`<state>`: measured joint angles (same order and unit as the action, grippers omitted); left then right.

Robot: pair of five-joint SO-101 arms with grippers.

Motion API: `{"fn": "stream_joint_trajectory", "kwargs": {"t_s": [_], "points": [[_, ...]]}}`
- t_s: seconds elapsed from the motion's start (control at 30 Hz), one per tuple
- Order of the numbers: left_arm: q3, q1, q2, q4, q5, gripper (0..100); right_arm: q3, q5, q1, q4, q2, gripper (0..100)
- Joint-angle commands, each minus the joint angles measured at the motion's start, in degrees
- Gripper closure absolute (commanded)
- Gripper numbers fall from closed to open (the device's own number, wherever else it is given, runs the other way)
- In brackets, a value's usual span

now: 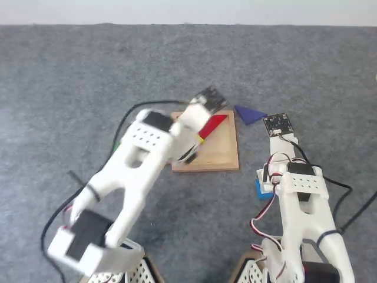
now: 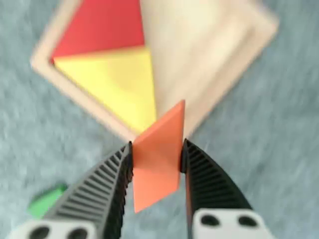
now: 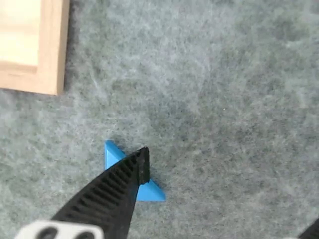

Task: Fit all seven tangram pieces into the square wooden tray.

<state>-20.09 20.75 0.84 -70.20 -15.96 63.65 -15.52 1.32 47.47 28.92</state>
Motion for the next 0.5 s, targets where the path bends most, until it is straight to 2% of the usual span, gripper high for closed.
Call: {"fn": "stream_joint_trajectory", "kwargs": {"t_s": [0.0, 0.2, 0.37, 0.47], "points": [[12.4, 2.9, -6.5, 1.0, 9.8, 89, -0.4, 0.2, 0.5, -0.7, 2.6, 49.1], [27.0, 3.7, -20.9, 0.8, 22.9, 89, -0.4, 0.2, 0.5, -0.7, 2.6, 49.1], [36.0, 4.7, -30.4, 0.6, 27.1, 89, -0.4, 0.2, 0.5, -0.6, 2.6, 49.1], [40.7, 5.1, -34.9, -0.7, 28.8, 85, -0.4, 0.1, 0.5, -0.4, 2.6, 49.1]]}}
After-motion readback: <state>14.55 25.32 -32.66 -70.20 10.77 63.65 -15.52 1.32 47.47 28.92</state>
